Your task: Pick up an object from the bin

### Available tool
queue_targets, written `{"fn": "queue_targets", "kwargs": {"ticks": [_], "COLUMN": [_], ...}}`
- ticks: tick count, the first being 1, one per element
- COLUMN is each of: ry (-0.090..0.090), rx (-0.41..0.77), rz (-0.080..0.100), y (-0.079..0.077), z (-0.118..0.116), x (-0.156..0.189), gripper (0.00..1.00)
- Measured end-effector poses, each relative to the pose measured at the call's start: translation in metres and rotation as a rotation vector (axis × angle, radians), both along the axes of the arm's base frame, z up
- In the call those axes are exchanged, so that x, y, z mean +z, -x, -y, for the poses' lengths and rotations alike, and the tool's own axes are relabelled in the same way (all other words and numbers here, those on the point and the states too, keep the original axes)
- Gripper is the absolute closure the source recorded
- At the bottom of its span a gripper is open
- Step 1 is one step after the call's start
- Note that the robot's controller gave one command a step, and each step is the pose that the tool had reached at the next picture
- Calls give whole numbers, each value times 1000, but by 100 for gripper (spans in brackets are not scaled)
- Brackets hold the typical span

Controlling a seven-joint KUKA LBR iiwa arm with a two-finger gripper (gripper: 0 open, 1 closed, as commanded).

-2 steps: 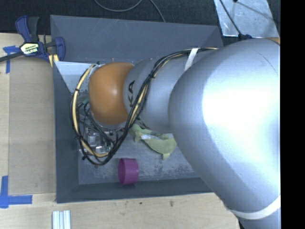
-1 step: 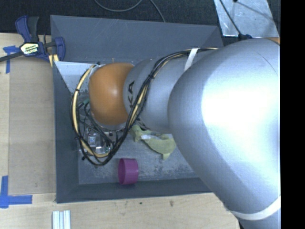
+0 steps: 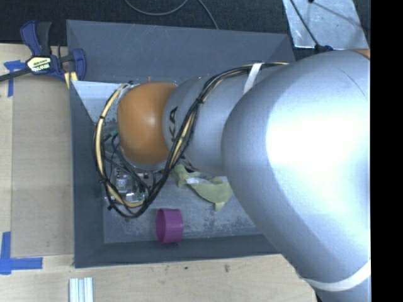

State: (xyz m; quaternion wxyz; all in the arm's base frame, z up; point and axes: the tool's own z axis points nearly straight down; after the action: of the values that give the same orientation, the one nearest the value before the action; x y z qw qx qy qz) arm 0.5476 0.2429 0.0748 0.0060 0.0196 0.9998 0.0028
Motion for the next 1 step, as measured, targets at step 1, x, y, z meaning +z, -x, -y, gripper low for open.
{"fn": "queue_targets", "kwargs": {"ticks": [1], "ry": [1], "rx": [6], "rz": [0], "y": [-1], "z": [0], "x": [5], "gripper": [100]}}
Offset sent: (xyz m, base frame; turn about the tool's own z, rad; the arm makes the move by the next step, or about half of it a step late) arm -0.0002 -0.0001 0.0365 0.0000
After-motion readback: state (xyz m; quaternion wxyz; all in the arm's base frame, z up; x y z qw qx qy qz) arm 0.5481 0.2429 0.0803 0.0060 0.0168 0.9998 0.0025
